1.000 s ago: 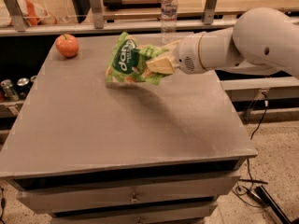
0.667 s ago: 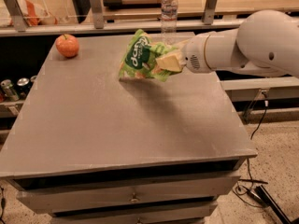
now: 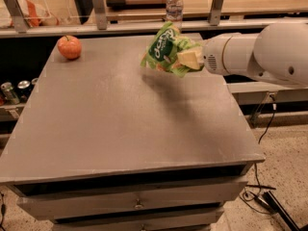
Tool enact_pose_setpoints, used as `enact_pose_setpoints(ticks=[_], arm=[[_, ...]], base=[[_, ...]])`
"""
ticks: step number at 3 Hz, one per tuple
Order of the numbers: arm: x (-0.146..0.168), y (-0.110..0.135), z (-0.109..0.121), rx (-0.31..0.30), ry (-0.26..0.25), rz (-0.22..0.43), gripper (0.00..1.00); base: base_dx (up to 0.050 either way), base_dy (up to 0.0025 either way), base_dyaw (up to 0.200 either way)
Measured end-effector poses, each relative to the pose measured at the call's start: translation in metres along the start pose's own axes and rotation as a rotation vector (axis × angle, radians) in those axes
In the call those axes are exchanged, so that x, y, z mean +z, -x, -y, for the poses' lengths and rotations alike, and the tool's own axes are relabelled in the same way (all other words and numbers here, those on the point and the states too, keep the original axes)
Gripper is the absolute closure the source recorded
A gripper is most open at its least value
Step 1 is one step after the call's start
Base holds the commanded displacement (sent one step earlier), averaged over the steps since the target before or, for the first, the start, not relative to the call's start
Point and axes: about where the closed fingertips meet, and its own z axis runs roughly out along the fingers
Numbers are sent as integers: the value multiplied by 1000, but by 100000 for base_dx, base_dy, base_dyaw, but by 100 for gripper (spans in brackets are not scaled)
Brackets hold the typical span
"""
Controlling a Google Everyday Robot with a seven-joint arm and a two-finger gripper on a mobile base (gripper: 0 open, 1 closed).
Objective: Move green rice chip bag near water bottle
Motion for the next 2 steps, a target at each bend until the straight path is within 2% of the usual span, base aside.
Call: enact_pose_setpoints(ticks=[2], arm=[[10,-5,39,69,-116,30,100]], base=[[0,0,0]])
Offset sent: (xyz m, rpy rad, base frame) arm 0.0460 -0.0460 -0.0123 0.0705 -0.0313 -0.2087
